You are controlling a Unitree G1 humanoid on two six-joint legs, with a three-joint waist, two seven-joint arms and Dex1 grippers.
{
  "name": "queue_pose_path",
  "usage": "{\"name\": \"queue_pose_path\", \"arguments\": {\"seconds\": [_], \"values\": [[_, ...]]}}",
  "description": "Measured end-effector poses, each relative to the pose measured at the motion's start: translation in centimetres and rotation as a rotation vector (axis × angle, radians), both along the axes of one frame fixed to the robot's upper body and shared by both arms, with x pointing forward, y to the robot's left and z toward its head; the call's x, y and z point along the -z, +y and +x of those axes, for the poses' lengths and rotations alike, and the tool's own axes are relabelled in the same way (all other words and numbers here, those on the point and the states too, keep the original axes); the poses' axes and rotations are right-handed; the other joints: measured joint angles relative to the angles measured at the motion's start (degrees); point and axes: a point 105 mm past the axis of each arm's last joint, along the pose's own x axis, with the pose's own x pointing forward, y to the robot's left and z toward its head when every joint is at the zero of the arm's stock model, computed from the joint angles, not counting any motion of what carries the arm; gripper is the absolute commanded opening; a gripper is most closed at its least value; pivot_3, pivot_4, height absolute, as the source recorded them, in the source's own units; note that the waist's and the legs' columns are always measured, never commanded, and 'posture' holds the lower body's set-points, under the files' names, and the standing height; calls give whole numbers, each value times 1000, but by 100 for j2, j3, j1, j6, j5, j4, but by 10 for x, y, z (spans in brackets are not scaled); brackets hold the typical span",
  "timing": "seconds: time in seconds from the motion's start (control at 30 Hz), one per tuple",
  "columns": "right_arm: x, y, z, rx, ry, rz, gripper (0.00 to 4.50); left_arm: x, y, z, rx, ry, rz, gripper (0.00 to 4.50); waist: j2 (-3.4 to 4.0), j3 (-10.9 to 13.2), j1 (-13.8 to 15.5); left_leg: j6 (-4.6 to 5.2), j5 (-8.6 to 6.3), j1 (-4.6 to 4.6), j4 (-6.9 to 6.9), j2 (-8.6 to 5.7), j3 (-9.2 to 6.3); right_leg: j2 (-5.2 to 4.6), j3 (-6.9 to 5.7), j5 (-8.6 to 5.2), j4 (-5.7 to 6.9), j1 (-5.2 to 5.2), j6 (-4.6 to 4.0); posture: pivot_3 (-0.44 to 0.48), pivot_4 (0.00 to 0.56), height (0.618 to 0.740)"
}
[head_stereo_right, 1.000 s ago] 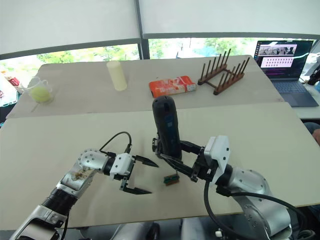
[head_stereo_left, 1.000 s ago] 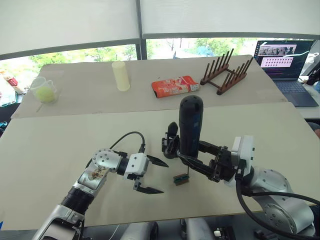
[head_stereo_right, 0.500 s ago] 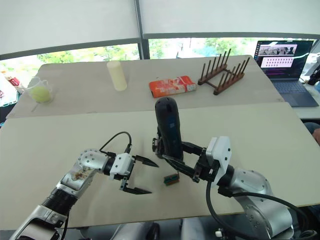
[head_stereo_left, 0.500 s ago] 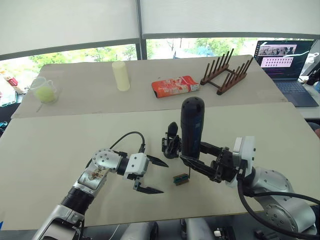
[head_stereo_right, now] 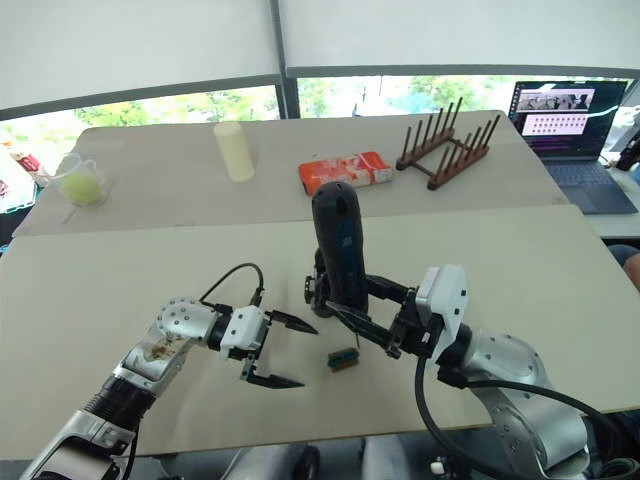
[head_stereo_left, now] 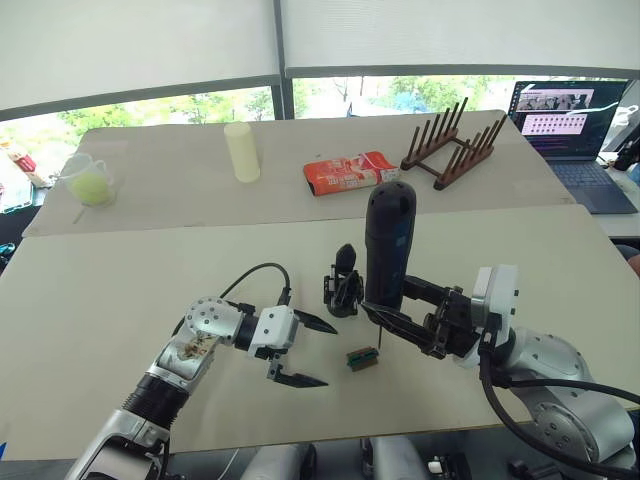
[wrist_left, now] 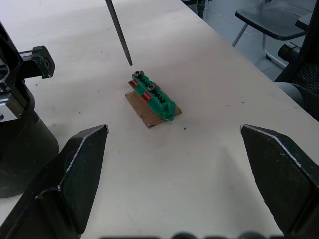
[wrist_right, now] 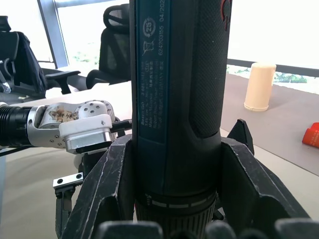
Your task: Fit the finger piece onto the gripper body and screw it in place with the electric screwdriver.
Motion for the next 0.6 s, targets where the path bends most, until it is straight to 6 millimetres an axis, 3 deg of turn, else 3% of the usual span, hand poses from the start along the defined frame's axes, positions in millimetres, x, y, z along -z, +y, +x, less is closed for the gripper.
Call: {"name": "queue_pose_path", "arguments": {"seconds": [0.6], "values": [[1, 2, 1, 5, 3, 6, 1895, 0, 0, 0, 0, 0, 0, 4500, 0, 0, 0, 0, 0, 0, 0, 0, 0, 0, 0, 0, 0, 0, 0, 0, 150, 740]]}}
